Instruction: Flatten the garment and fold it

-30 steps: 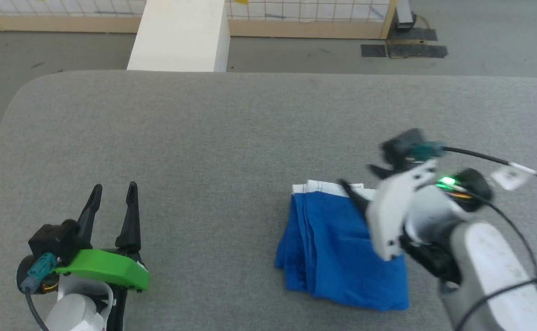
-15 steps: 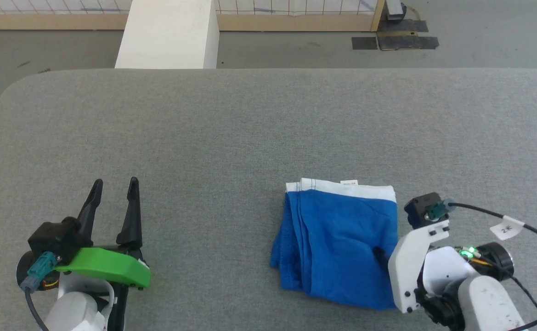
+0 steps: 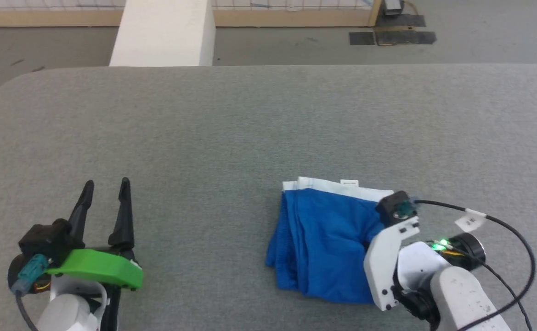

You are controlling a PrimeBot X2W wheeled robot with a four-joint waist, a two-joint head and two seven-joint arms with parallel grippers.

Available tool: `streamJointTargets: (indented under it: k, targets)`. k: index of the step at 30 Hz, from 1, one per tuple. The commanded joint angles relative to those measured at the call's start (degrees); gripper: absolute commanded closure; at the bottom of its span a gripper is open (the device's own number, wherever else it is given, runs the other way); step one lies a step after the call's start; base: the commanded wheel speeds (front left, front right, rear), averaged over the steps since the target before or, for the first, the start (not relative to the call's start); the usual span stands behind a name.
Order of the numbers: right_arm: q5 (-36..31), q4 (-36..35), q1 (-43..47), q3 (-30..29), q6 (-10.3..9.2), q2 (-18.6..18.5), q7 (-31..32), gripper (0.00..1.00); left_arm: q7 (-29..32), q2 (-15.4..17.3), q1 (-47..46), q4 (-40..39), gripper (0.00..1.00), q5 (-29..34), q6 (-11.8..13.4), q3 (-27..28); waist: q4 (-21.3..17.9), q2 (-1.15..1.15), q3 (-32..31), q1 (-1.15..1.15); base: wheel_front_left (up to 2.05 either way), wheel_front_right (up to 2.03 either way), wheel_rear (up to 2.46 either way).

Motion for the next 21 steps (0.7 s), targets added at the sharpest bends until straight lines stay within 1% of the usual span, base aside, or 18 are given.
streamJointTargets:
  k: [1,3,8,12,17,21]
  targets:
    - [0.4,0.8,-1.0,2.1,-0.06,-1.2,0.5,1.0,-0.4,0.6,0.9,-0.5,0.0,-0.2,0.1,0.6,-3.8,0.0,0.4,0.0,0.0,0.0,0.0]
    - [1.1,0.5,-2.8,5.0,-0.06,-3.3,0.9,1.0,-0.4,1.1,1.6,-1.2,0.0,-0.3,0.4,1.3,-7.2,0.0,0.9,0.0,0.0,0.0,0.0]
    - [3.5,-0.3,-8.2,11.9,-0.06,-8.9,1.9,1.0,-0.4,2.3,2.0,-3.1,0.0,-0.4,0.8,2.4,-17.0,0.0,2.8,0.0,0.0,0.0,0.0]
    - [4.9,0.2,-12.8,15.4,-0.06,-13.3,1.3,1.0,-0.2,2.9,0.9,-4.8,0.0,-0.2,1.3,2.9,-23.5,0.0,4.5,0.0,0.0,0.0,0.0]
    - [5.4,2.2,-17.8,16.0,-0.06,-16.8,-0.8,1.0,0.5,3.8,0.0,-6.9,0.0,0.3,2.0,3.3,-28.4,0.0,7.0,0.0,0.0,0.0,0.0]
    - [4.5,4.6,-21.0,13.4,-0.06,-18.7,-3.5,1.0,1.3,5.0,-0.3,-9.3,0.0,0.6,2.7,4.1,-29.6,0.0,9.9,0.0,0.0,0.0,0.0]
